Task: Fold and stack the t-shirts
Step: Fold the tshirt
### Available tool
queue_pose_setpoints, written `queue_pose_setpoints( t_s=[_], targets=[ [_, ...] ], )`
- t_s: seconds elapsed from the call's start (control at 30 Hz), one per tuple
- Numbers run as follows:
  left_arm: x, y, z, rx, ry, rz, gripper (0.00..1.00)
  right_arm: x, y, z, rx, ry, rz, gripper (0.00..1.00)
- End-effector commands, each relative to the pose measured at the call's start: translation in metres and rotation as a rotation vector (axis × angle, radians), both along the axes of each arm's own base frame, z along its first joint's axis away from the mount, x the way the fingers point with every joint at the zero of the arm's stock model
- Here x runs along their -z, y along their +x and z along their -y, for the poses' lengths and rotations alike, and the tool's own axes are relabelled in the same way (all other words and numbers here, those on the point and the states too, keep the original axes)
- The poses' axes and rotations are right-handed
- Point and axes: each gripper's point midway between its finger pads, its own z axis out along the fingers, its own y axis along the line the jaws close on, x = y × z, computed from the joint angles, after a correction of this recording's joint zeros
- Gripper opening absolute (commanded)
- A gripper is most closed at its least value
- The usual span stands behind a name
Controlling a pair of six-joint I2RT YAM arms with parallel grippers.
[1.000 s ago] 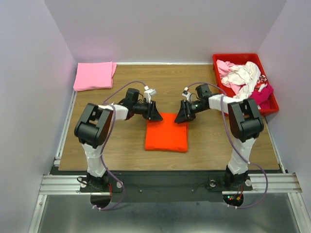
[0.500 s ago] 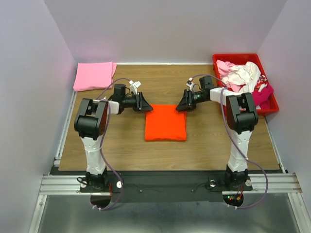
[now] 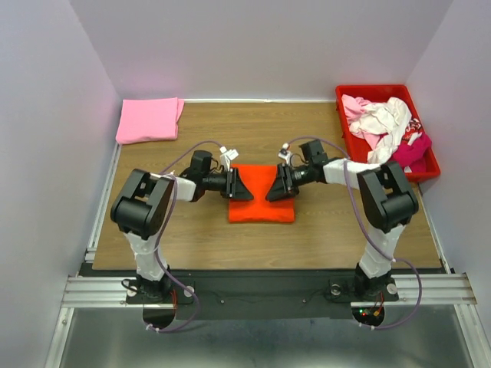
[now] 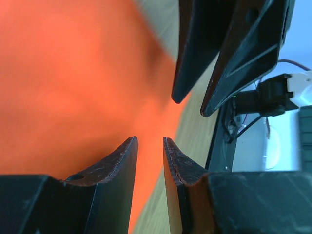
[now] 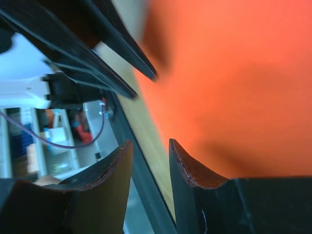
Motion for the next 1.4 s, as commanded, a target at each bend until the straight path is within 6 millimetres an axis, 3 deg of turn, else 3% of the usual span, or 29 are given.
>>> queue_pose_setpoints(
  t_s=[0.0,0.1,0.2,0.3,0.33,0.37,0.4,0.43,0.53,0.63,0.8,0.93,1.07,1.23,1.37],
  targets=[
    [0.034,0.007,-0.014,-0.050,0.025,-0.106,0.38,0.051,-0.005,0.013,0.019,-0.044,-0.112,0.41],
    [0.046,0.019,-0.028,-0.084,0.053,-0.121,0.38,0.073,0.001,0.024,0.039,-0.079,-0.126,0.39],
    [0.051,0.025,-0.038,-0.096,0.083,-0.102,0.38,0.074,0.014,0.035,0.057,-0.097,-0.094,0.38],
    [0.033,0.019,-0.040,-0.046,0.062,-0.054,0.37,0.043,0.020,0.032,0.039,-0.066,-0.038,0.38],
    [0.026,0.012,-0.037,-0.024,0.050,-0.040,0.37,0.025,0.021,0.029,0.036,-0.042,-0.008,0.38],
    [0.008,0.007,-0.035,-0.003,0.029,0.010,0.37,0.009,0.017,0.025,0.023,-0.008,-0.007,0.39],
    [0.002,-0.003,-0.033,0.021,0.017,0.013,0.37,-0.001,0.014,0.022,0.015,0.008,0.000,0.39],
    [-0.014,-0.012,-0.027,0.055,-0.001,0.058,0.37,-0.017,0.003,0.016,-0.010,0.035,0.012,0.39],
    [-0.028,-0.035,-0.018,0.110,-0.019,0.078,0.37,-0.029,-0.024,0.003,-0.072,0.061,-0.005,0.39],
    [-0.020,-0.057,-0.005,0.156,-0.006,0.046,0.36,-0.013,-0.048,0.000,-0.107,0.043,-0.055,0.39],
    [0.020,-0.071,0.003,0.215,0.029,-0.038,0.36,0.030,-0.057,0.006,-0.123,-0.011,-0.103,0.39],
    [0.074,-0.051,-0.017,0.148,0.123,-0.180,0.36,0.074,-0.049,0.018,-0.106,-0.069,-0.142,0.37],
    [0.083,-0.036,-0.033,0.088,0.122,-0.255,0.36,0.096,-0.031,0.047,-0.020,-0.088,-0.194,0.35],
    [0.069,-0.038,-0.045,0.144,0.145,-0.187,0.37,0.083,-0.033,0.050,-0.021,-0.086,-0.176,0.34],
    [0.029,-0.032,-0.059,0.167,0.132,-0.030,0.42,0.046,-0.027,0.042,-0.026,-0.044,-0.108,0.36]
  ],
)
